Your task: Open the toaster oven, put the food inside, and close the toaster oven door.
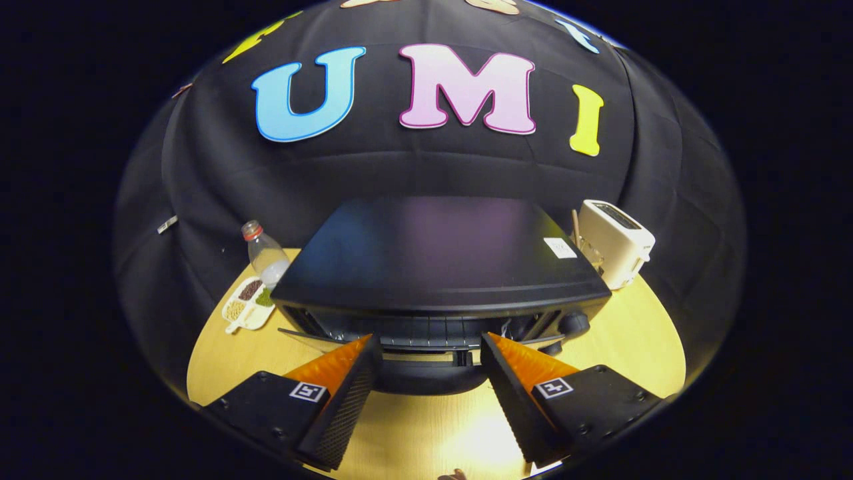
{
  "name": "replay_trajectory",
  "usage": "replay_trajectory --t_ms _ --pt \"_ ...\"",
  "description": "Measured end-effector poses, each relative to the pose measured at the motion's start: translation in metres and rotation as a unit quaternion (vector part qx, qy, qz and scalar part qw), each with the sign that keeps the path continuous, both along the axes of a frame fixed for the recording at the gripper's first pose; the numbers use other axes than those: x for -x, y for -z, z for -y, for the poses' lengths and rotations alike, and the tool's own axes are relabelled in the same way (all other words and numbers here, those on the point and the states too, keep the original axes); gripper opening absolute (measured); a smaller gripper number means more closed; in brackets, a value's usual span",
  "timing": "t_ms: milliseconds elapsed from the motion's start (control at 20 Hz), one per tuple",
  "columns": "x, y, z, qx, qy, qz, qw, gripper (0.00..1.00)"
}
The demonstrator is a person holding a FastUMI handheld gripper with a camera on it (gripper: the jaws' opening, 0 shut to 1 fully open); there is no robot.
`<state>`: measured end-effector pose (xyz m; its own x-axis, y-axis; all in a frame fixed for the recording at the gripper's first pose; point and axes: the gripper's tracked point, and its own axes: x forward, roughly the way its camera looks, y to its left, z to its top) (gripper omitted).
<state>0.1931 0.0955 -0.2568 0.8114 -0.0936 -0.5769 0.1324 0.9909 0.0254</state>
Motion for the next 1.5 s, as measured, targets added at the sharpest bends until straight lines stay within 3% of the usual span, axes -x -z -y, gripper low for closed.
replay_trajectory --t_ms 200,450,600,950,1200,1350,1500 --pt "0.053 0.031 -0.008 -0.001 -0.019 -0.048 0.999 0.97" --pt "0.114 0.069 -0.024 -0.055 -0.033 -0.119 0.991 0.99" --pt "0.124 0.065 -0.022 -0.037 -0.054 -0.121 0.990 0.99" --pt "0.139 0.053 -0.005 -0.059 -0.077 -0.123 0.988 0.99" --pt "0.150 0.026 0.059 -0.058 -0.090 -0.099 0.989 0.99" --pt "0.164 0.024 0.126 -0.073 -0.065 -0.107 0.989 0.99" --pt "0.186 0.044 0.195 -0.072 -0.029 -0.146 0.986 0.82"
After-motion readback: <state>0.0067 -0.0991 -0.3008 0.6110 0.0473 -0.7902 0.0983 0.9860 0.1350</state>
